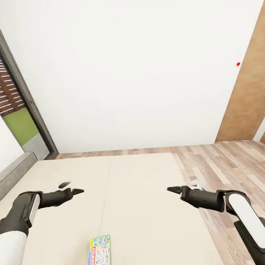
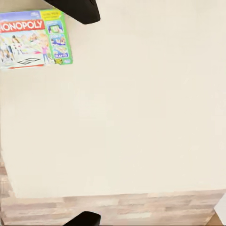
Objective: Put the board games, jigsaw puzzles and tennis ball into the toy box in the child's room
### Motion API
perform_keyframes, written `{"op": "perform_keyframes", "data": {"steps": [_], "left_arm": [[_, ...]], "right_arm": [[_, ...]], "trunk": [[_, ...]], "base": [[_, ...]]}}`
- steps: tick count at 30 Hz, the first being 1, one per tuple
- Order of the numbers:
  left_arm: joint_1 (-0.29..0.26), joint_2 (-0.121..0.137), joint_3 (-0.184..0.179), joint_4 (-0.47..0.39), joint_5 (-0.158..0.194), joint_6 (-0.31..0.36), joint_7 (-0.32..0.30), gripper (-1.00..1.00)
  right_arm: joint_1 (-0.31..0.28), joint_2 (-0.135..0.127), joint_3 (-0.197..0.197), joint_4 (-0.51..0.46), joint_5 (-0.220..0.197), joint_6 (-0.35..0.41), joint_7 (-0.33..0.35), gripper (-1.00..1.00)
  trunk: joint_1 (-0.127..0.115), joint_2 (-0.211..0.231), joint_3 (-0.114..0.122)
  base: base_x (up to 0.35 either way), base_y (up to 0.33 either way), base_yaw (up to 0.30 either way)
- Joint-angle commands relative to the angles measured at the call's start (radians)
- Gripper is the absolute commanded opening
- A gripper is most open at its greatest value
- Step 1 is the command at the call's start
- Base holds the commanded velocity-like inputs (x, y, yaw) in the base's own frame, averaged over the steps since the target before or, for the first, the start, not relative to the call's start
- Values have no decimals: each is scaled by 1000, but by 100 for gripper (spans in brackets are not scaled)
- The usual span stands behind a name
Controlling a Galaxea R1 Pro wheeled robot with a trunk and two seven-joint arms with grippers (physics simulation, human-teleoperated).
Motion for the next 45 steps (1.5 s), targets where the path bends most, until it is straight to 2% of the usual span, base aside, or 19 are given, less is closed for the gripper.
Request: {"op": "perform_keyframes", "data": {"steps": [1, 5, 7, 9, 11, 15, 18, 23, 26, 31, 37, 39, 41, 43, 45], "left_arm": [[-1, -15, 3, 14, -4, -8, 51, 100], [-2, -68, 3, 65, -5, -56, 230, 100], [-2, -80, 3, 84, -6, -88, 275, 100], [-2, -92, 3, 150, -4, -163, 357, 100], [-4, -95, 4, 225, 0, -213, 413, 100], [-5, -97, 4, 275, 1, -241, 447, 100], [-5, -99, 4, 288, -3, -248, 455, 100], [-5, -101, 1, 312, -9, -263, 500, 100], [-5, -95, 4, 360, -5, -317, 526, 100], [-5, -91, 3, 389, -8, -347, 540, 100], [-5, -87, 0, 394, -9, -342, 541, 100], [-6, -86, 0, 394, -9, -341, 540, 100], [-6, -87, 1, 394, -9, -341, 540, 100], [-6, -87, 1, 394, -8, -341, 538, 100], [-6, -86, 1, 394, -6, -341, 536, 100]], "right_arm": [[-9, 1, 15, -1, -9, 1, -48, 100], [-28, 15, 41, -1, -10, 1, -176, 100], [-32, 19, 43, -1, -11, 1, -198, 100], [-35, 29, 47, -1, -12, 1, -220, 100], [-36, 41, 49, -1, -12, 1, -229, 100], [-38, 57, 58, -2, -14, 1, -234, 100], [-50, 75, 95, -2, -15, 1, -235, 100], [-113, 97, 209, -2, -19, 1, -239, 100], [-123, 97, 237, -2, -23, 1, -238, 100], [-121, 99, 249, -2, -25, 1, -236, 100], [-120, 101, 252, -2, -34, 1, -235, 100], [-120, 100, 251, -2, -52, 1, -234, 100], [-119, 98, 250, -1, -89, 1, -227, 100], [-119, 92, 250, -1, -146, 1, -211, 100], [-118, 86, 250, -1, -172, 1, -204, 100]], "trunk": [[1, -2, -2], [1, -2, -2], [1, -2, -2], [1, -2, -2], [1, -2, -2], [1, -2, -2], [1, -2, -2], [1, -2, -2], [1, -2, -2], [1, -2, -2], [1, -2, -9], [1, -2, -12], [1, -2, -15], [1, -2, -18], [1, -2, -21]], "base": [[0, 0, 0], [0, 0, 0], [0, 0, 0], [0, 0, 0], [0, 0, 0], [0, 0, 0], [0, 0, 0], [0, 0, 0], [0, 0, 0], [0, 0, 0], [0, 0, 0], [0, 0, 0], [0, 0, 0], [0, 0, 0], [0, 0, 0]]}}
